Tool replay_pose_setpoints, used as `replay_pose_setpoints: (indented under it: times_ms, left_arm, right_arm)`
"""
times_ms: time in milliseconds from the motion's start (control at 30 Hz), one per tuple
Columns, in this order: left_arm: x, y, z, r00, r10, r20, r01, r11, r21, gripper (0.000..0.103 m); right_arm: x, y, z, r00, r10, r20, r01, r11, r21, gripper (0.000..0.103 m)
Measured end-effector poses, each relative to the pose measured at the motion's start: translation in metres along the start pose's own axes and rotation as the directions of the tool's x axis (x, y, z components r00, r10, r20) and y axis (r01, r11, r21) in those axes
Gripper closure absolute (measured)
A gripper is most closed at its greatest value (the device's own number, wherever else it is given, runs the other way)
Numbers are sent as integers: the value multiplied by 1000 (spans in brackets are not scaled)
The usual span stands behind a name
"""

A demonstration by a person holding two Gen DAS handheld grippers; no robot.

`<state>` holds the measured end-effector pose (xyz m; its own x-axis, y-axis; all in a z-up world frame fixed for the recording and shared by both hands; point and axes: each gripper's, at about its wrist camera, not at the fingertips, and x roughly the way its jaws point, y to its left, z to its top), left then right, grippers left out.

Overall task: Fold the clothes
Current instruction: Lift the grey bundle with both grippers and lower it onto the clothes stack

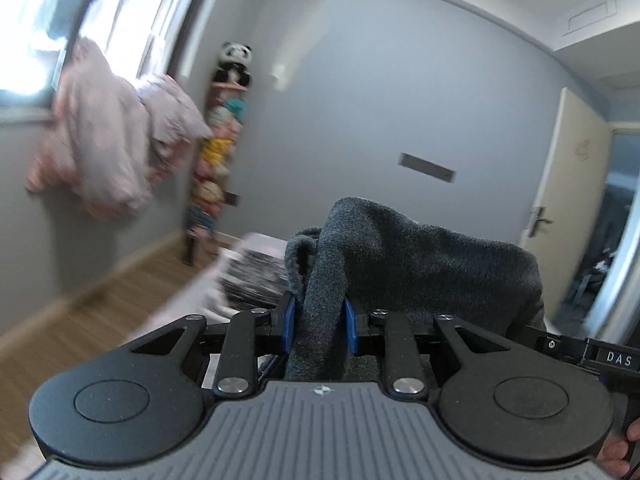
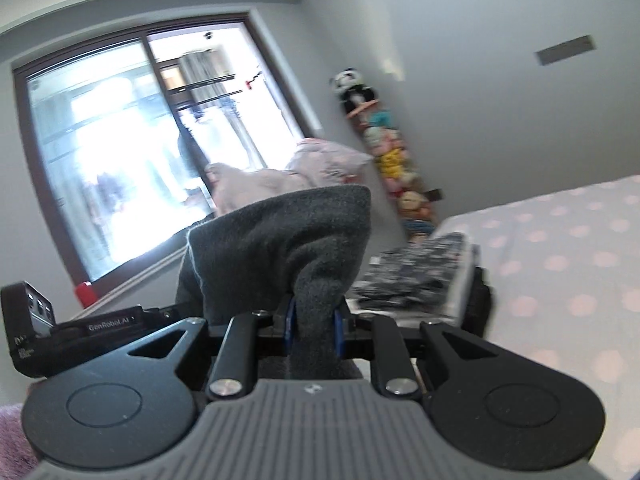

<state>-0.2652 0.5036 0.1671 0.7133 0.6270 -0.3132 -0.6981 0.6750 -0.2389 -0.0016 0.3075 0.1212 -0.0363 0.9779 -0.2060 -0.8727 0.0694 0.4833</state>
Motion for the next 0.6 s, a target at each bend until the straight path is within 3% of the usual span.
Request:
replay_pose_setpoints:
  times_ms: [100,233,600]
  left_arm:
    - [2,23,11,998,59,-5,-59,998,18,74]
    - [17,46,9,994,99,-45,-98,995,28,74]
    - [124,106,-22,961,116,-251,-115,993,20,74]
  right_arm:
    - [28,33,12,998,62,-13,-62,998,-14,82]
    - [68,47,3,994,82,-71,-83,997,-1,82]
    - [179,5,-32,970,-29,-241,27,1000,-11,82]
